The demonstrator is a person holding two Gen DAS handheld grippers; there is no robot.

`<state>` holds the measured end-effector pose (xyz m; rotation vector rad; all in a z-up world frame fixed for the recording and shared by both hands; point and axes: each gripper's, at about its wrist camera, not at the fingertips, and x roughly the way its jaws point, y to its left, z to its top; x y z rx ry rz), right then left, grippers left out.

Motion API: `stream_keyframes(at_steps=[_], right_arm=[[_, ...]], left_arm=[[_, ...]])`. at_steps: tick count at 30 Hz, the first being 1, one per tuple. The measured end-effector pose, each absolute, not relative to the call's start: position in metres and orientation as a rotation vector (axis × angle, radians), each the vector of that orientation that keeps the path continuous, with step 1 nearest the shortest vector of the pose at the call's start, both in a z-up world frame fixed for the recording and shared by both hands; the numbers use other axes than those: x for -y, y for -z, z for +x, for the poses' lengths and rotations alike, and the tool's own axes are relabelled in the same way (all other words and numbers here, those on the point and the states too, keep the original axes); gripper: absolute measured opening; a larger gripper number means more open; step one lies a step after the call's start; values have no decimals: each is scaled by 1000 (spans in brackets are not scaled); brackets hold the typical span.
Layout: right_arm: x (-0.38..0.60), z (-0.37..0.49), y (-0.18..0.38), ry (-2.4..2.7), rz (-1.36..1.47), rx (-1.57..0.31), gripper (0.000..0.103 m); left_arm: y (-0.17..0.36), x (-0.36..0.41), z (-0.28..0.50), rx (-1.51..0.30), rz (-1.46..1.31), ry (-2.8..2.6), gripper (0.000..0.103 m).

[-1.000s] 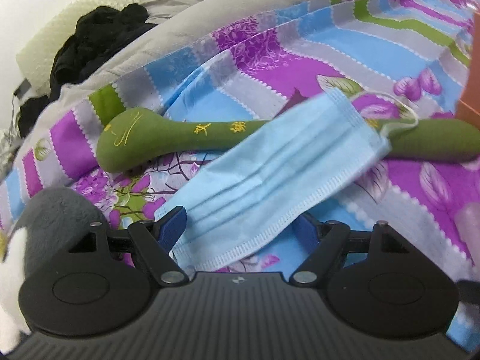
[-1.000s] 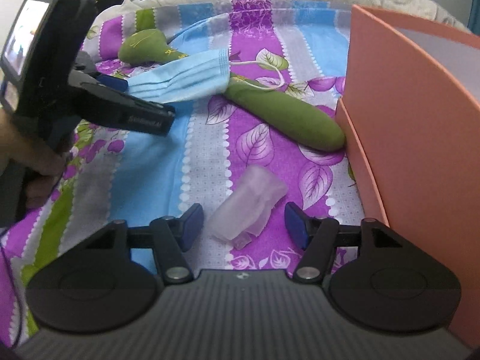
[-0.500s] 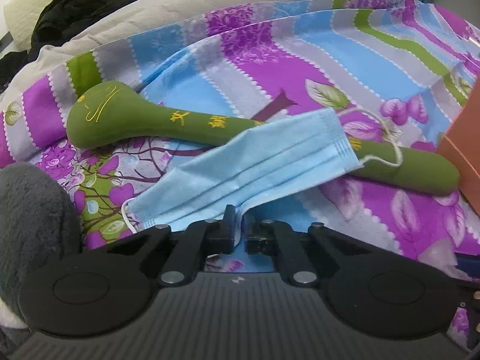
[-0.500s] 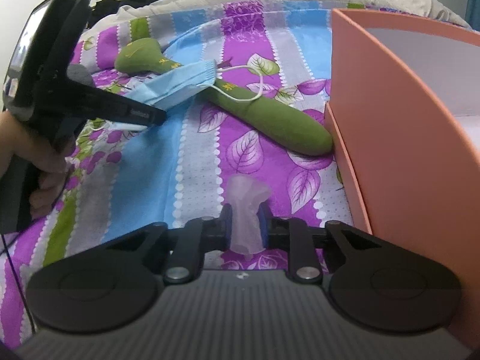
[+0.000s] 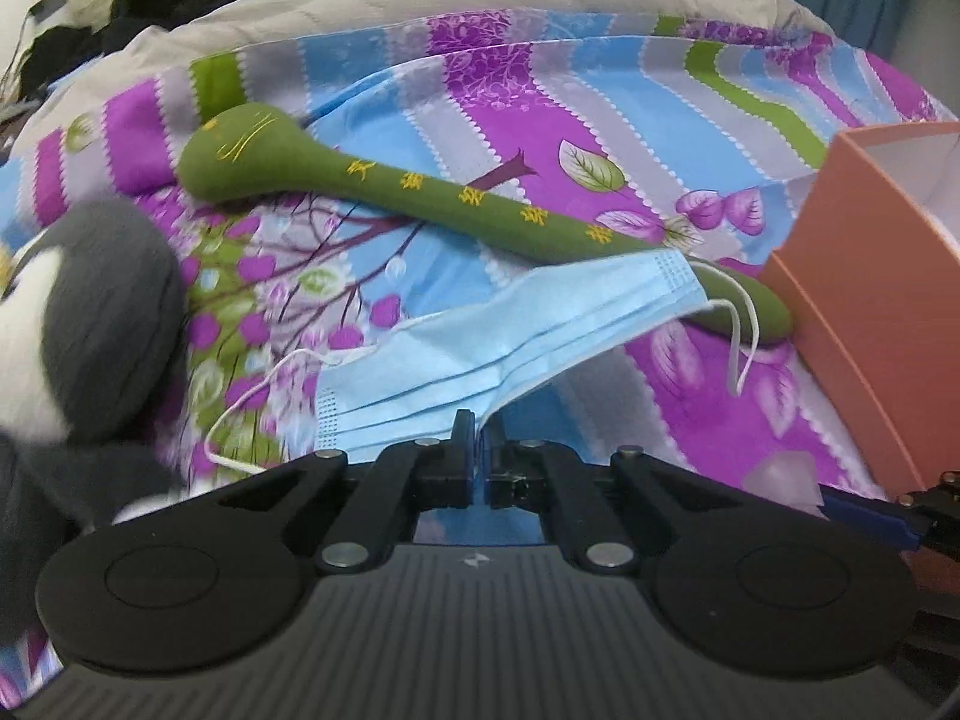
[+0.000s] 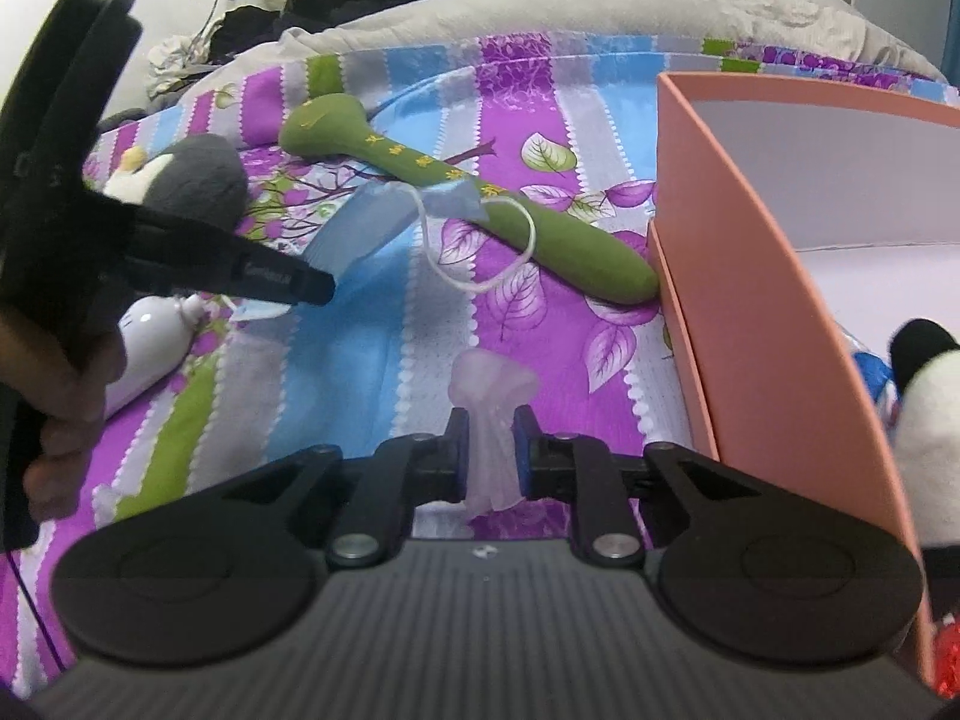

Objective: Organize soft objects

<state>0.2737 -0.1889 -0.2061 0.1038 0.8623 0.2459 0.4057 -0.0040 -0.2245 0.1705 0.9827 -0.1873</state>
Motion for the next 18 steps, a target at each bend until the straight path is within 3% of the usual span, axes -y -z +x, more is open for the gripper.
stream_keyframes(at_steps=[18], right_arm=[[198,200,166,-288,67,-799,19]], left_arm=[[172,2,292,-958,-14,106,3]])
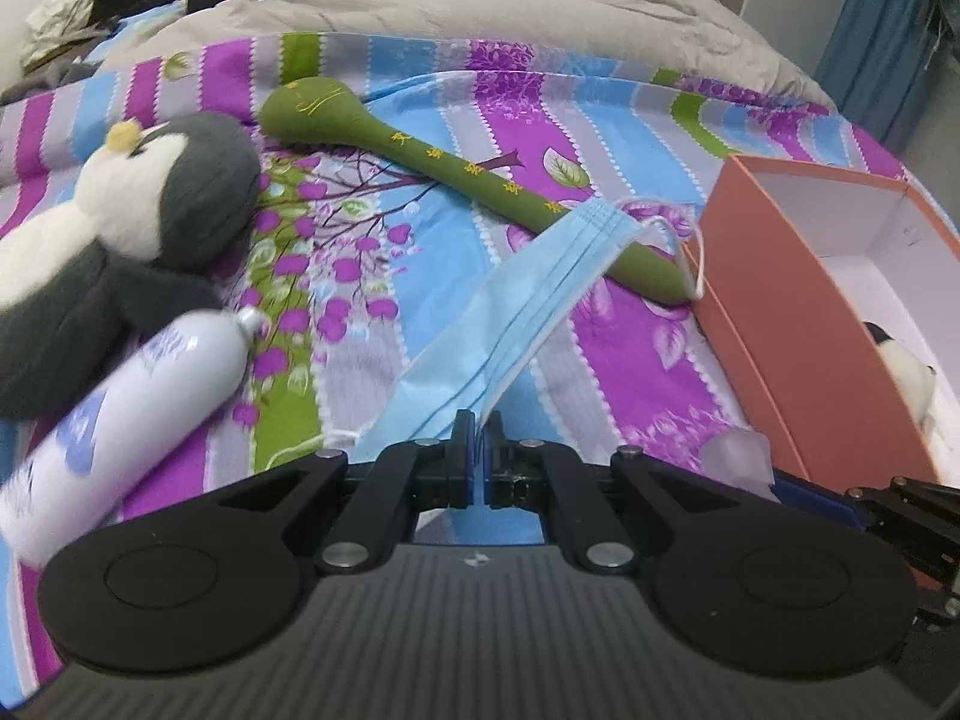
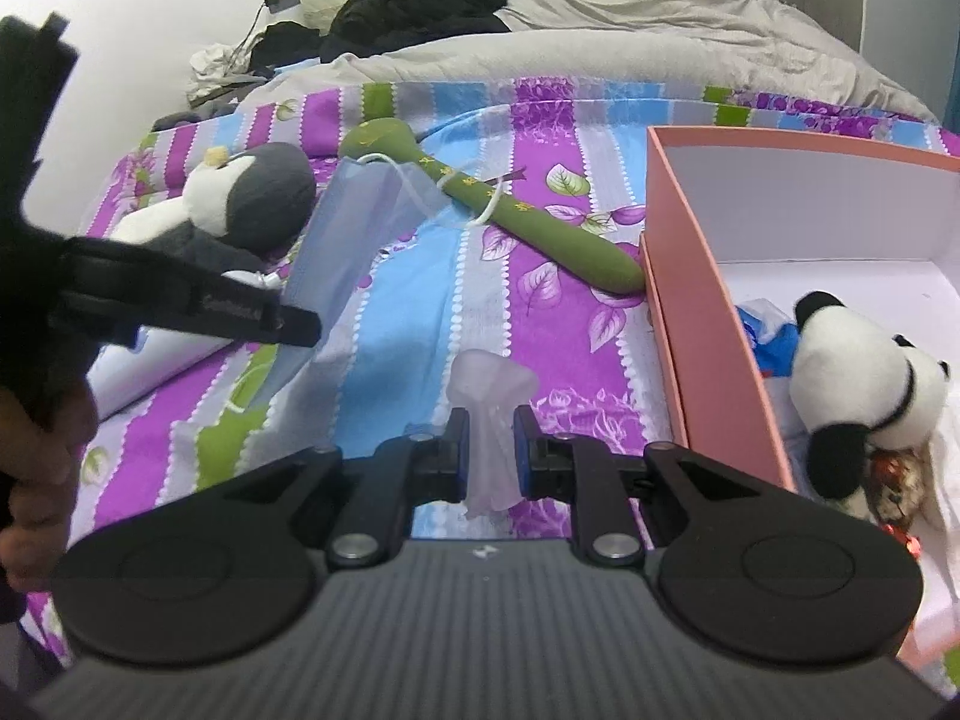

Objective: Organize soft objects

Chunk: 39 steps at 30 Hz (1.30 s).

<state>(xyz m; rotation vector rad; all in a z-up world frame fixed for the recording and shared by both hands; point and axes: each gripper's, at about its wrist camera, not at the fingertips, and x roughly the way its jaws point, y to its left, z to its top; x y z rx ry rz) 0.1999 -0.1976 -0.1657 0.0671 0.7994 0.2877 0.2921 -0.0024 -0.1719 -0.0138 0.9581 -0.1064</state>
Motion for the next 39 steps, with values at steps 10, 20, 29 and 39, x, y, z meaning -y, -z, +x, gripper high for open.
stream_keyframes(at_steps=[10,20,29,39], right_arm=[[210,165,145,-290,42,-759,19],[217,136,124,-298,33,-723,19],[228,122,115,-286,37,-701,19],[228,117,131,-290,45,-746,19]], left_arm=[[153,-10,223,-938,-132,57,3],[134,1,176,-914,-186,79,3],[114,13,150,-884,-185,110,3],[135,19,150,-927,-162,161,4]])
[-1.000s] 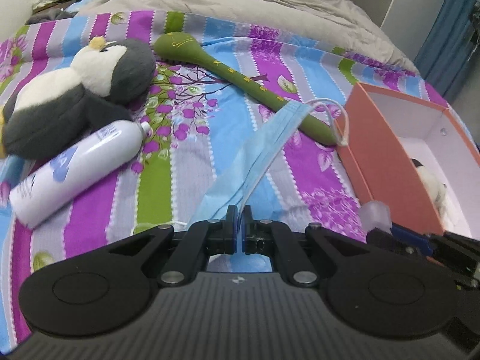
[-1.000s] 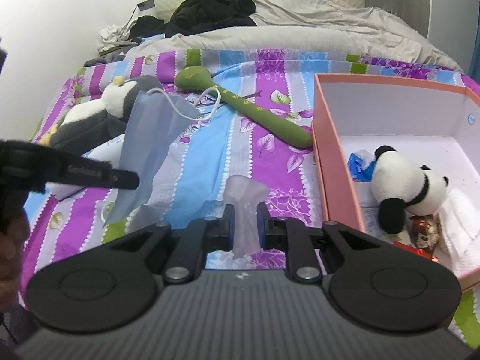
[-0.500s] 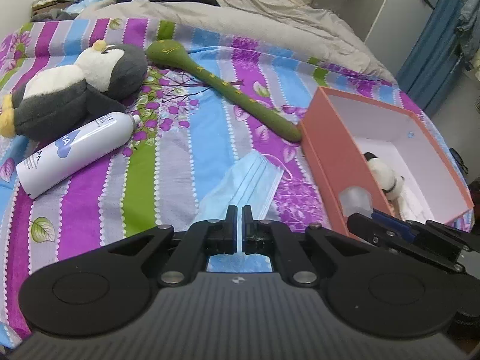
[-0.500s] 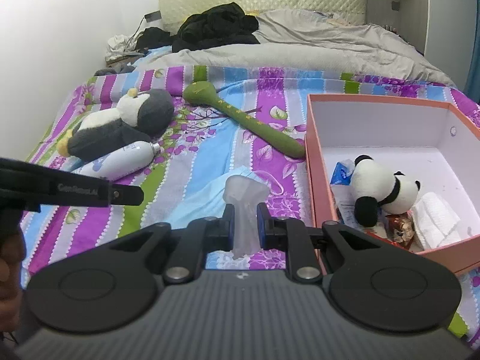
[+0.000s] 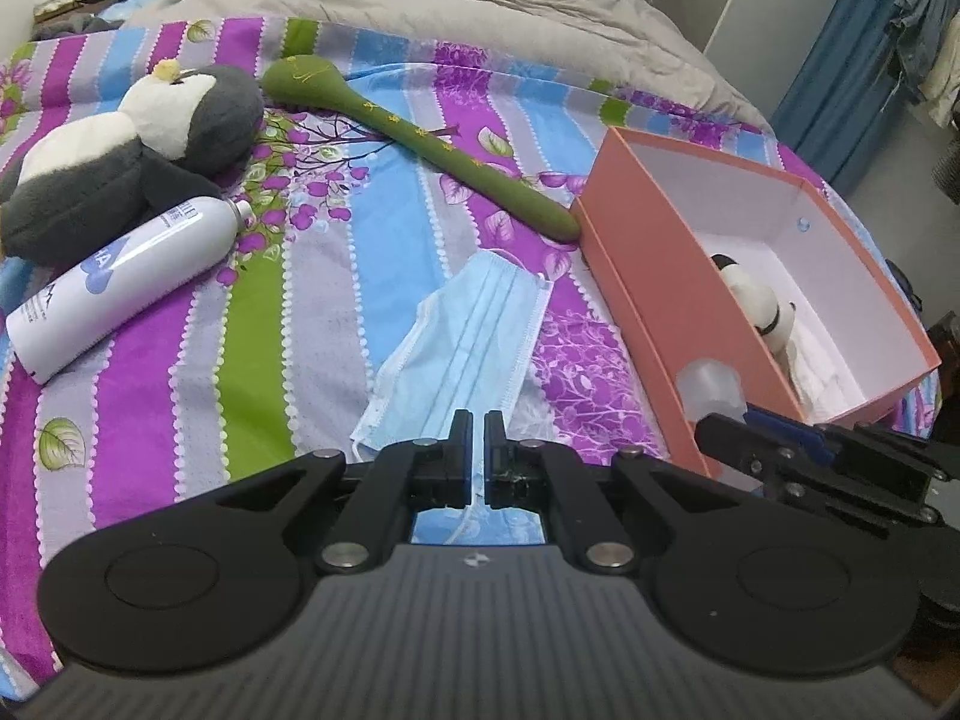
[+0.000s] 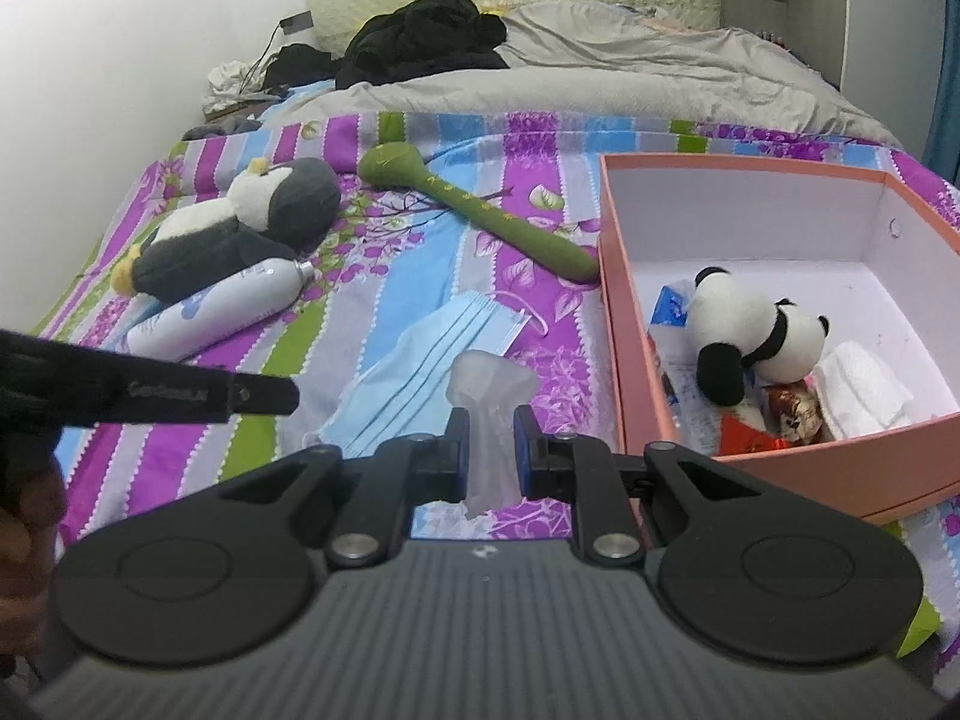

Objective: Organize soft objects

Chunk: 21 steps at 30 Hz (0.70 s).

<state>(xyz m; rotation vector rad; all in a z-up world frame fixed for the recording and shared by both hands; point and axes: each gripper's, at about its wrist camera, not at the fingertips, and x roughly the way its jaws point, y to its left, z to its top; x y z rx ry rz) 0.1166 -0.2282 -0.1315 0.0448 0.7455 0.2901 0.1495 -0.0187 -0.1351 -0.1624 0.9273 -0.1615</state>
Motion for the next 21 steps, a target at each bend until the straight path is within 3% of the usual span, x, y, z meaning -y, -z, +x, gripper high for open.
stream_keyframes(at_steps=[3,5,7,11,13,21], right_arm=[[223,118,137,-305,41,-761,19],[220,118,141,-315,35,-771,19],[216,118,146,-324,31,-783,19],[205,119,155,-350,18,-810,19],[201,119,159,-362,11,-821,19],[199,130,178,-355,12,-878,19]], left_arm=[[140,18,155,-925,-144,164,5],[145,15,161,-930,-140,167,12],[152,13,168,-949,-137,167,32],[169,8,184,-964,-103,167,43],[177,7,191,-971,-73,176,55],[208,3,219,-986,-3,226,64]])
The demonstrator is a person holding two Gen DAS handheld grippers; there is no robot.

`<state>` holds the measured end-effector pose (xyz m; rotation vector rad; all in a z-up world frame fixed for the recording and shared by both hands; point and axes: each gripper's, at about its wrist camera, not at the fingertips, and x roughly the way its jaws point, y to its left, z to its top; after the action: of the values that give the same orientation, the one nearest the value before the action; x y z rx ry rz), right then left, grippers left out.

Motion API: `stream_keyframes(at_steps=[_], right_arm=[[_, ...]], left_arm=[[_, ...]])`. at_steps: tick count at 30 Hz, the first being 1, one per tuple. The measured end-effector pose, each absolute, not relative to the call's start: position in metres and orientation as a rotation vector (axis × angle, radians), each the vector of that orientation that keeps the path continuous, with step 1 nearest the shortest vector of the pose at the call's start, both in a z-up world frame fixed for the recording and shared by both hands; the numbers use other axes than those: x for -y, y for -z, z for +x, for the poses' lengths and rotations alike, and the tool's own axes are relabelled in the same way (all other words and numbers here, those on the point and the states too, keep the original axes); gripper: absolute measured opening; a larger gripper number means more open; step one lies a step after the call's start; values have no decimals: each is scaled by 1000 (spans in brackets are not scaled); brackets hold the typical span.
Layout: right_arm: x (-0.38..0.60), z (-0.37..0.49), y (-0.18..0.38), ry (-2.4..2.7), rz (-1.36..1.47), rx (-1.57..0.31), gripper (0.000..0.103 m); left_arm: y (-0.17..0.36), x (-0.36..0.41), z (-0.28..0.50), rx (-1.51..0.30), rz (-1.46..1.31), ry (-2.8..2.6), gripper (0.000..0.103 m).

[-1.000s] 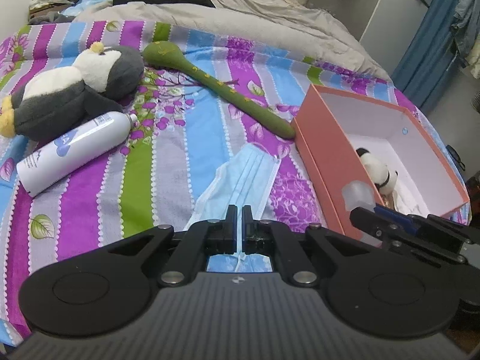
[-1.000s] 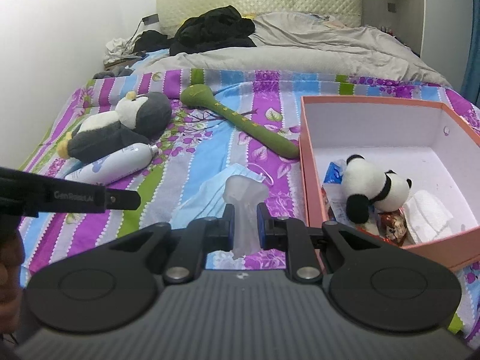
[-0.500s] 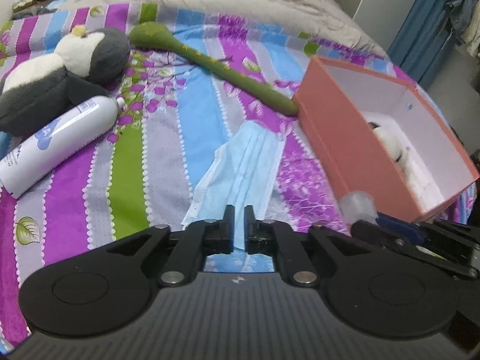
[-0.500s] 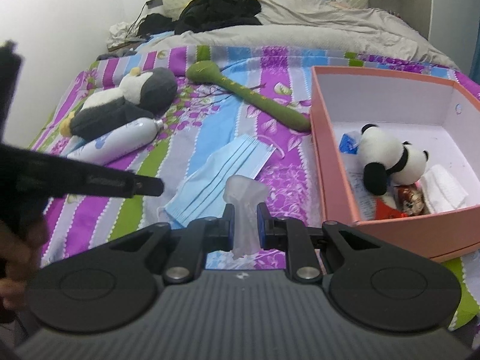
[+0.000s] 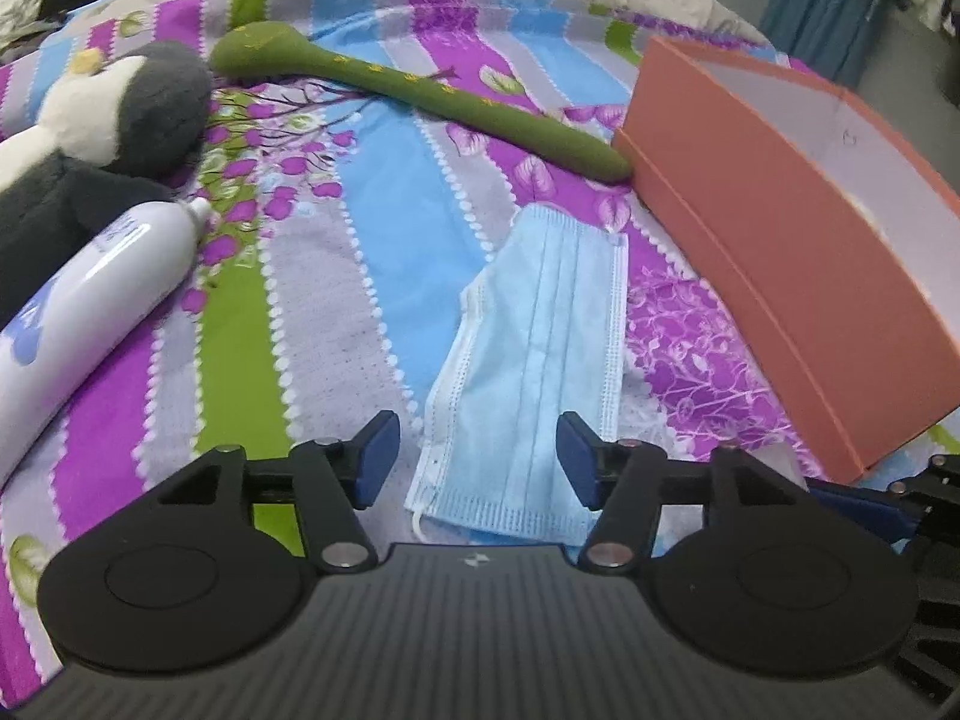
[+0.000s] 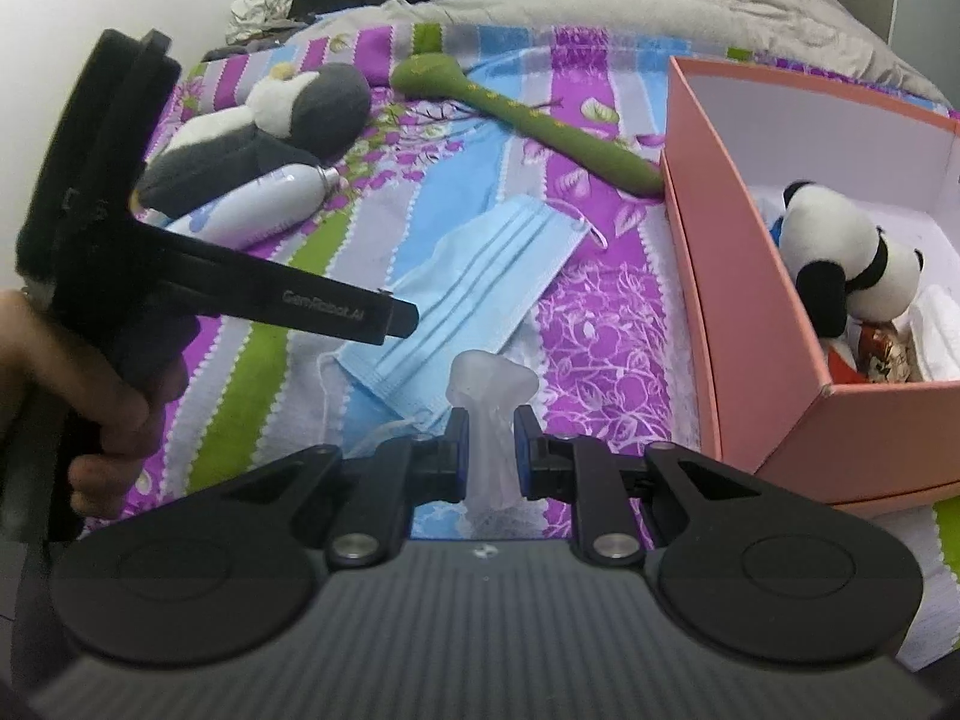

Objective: Organize soft objects

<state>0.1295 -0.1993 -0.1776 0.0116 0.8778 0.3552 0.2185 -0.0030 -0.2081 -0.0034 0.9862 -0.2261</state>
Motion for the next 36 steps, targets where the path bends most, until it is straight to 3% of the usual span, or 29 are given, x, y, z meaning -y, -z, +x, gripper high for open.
stream_keyframes(at_steps=[8,11,14,19,26,36], right_arm=[[203,138,187,-348,15,-906,19],[206,140,188,-341,17,-909,19],[209,140,187,-331,21,-906,19],[212,139,184,-319,26,-898,19],[216,132,173,-310,25,-868,19],[229,118,153,-284,30,-818,19]], left_arm=[[237,16,237,-1016,52,235,63],[242,21,238,-1010,65,243,57],[246,26,238,-1004,79,238,44],[248,32,238,-1010,59,248,8],[237,41,230,-989,75,222,6],[177,25,194,-898,-51,140,5]])
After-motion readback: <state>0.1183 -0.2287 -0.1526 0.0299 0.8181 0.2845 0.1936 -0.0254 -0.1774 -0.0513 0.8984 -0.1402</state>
